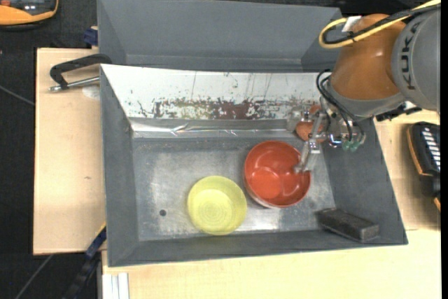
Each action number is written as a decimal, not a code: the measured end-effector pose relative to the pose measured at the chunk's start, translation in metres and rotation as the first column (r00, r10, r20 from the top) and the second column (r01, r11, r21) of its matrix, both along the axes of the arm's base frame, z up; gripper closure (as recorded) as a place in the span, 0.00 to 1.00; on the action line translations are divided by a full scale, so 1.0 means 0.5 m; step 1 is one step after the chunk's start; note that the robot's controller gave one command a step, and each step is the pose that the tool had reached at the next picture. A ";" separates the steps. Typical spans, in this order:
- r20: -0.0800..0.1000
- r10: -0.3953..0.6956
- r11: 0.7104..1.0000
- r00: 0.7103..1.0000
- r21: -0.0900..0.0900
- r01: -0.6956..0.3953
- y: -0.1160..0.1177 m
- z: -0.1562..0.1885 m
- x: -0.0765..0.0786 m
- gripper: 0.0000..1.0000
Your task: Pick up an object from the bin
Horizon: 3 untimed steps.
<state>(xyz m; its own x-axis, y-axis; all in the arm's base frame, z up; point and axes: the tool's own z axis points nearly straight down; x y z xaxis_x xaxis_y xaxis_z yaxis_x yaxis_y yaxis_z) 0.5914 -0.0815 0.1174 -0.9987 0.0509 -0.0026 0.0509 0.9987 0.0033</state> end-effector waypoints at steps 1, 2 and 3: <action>-0.001 -0.016 1.000 1.000 0.005 0.016 0.127 -0.078 0.019 0.00; 0.004 -0.021 1.000 1.000 0.000 0.021 0.115 -0.071 0.021 1.00; 0.017 -0.052 0.999 0.998 0.001 0.052 0.063 0.195 0.008 1.00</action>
Offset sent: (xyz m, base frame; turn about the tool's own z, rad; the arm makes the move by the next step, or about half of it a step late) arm 0.0089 0.0570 -0.0375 0.0232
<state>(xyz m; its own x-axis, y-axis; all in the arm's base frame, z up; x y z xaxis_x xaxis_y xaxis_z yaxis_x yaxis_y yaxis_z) 0.5956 -0.0500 0.2148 -0.9945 0.1028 -0.0199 0.1027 0.9947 0.0047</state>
